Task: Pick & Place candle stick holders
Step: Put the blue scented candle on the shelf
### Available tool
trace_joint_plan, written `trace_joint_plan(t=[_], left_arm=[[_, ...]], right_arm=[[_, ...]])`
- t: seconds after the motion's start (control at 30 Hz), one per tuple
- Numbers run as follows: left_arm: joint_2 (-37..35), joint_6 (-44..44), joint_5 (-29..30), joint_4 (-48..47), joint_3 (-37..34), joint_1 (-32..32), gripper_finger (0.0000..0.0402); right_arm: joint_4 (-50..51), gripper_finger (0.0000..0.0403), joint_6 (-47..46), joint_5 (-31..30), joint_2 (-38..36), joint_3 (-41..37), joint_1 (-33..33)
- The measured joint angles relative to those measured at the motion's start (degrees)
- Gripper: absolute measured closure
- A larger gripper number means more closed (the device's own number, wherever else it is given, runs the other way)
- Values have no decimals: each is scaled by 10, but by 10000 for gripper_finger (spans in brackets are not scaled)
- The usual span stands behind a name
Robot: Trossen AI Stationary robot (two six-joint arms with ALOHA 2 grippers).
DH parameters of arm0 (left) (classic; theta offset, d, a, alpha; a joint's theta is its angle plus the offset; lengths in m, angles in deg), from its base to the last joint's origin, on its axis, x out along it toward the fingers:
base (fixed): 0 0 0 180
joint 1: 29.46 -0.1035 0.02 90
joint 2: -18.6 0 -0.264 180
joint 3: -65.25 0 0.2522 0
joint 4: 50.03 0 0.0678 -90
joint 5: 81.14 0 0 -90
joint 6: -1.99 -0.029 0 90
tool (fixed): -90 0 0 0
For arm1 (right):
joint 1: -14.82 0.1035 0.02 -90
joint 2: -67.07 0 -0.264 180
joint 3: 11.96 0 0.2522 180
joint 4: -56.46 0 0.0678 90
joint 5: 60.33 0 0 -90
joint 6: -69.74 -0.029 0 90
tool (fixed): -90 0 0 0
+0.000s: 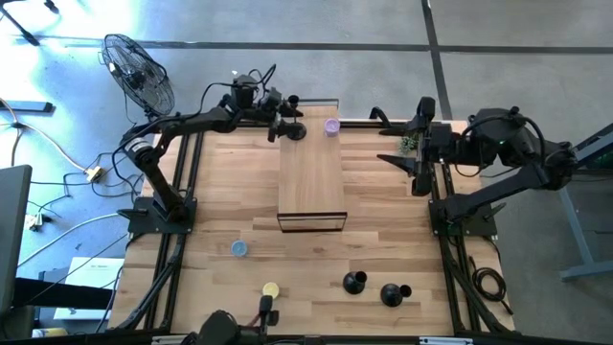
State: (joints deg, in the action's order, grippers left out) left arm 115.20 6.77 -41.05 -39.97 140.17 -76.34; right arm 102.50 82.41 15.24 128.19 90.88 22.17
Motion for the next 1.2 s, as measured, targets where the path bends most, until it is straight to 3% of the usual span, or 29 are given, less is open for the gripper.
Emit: trace_joint_plan(t=[0.3, 0.8, 1.03, 1.2], left_arm=[[-35, -20, 53, 17, 0, 0, 89], [-47, 12, 58, 150, 7, 0, 89], [-47, 49, -2, 155, 62, 0, 89], [-65, 175, -36, 158, 130, 1, 89]], right_arm=[[1, 188, -1, 15, 0, 0, 0], [15, 188, -2, 15, 0, 0, 0], [-26, 188, 9, 16, 0, 0, 0], [-40, 188, 18, 16, 0, 0, 0]])
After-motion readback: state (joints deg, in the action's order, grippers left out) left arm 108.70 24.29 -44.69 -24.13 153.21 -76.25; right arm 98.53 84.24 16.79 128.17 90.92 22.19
